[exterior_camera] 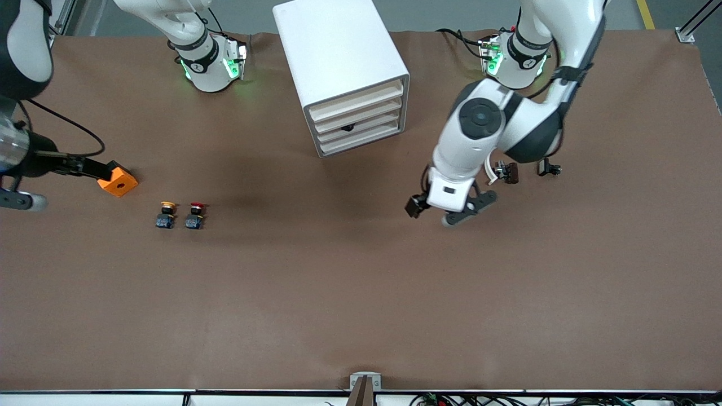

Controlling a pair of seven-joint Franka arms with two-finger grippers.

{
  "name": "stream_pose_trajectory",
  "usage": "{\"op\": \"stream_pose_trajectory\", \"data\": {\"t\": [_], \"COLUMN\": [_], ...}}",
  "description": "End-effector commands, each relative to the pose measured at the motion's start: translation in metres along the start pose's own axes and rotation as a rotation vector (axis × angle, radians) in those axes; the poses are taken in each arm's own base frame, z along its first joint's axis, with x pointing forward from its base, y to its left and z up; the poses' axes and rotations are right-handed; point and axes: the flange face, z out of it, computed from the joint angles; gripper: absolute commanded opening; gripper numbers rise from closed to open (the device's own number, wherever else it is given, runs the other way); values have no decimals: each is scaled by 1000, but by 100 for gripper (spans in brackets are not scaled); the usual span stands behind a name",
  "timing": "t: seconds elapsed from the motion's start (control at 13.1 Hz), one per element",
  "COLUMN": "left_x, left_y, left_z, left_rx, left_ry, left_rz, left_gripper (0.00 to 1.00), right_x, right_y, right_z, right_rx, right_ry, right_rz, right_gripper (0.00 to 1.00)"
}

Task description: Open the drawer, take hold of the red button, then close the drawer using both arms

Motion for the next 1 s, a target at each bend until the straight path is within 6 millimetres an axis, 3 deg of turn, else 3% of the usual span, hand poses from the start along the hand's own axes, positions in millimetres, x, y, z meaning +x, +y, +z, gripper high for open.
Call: {"op": "stream_pose_trajectory", "data": {"t": [0.0, 0.15, 0.38, 0.46, 0.69, 0.92], "left_x": [46, 87, 119, 130, 147, 161], "left_y": [-21, -41, -62, -77, -122, -167], "left_z": [-34, -58, -100, -114, -147, -179], "left_rx": [15, -6, 20, 37, 91, 111], "left_ry": [21, 48, 43, 36, 0, -29], "left_rz": [48, 34, 40, 47, 198, 313], "left_gripper": [100, 100, 100, 100, 100, 100], "right_x": [-5, -6, -14, -21, -35, -55], "right_y": [-3, -3, -6, 4, 31, 34], "right_z": [-33, -37, -43, -52, -65, -63], "right_rx": [-87, -81, -47, -24, 89, 95], "right_ry": [29, 39, 28, 43, 48, 42], "right_rz": [-111, -134, -140, -130, -104, -106], "right_gripper": [100, 100, 100, 100, 100, 100]}}
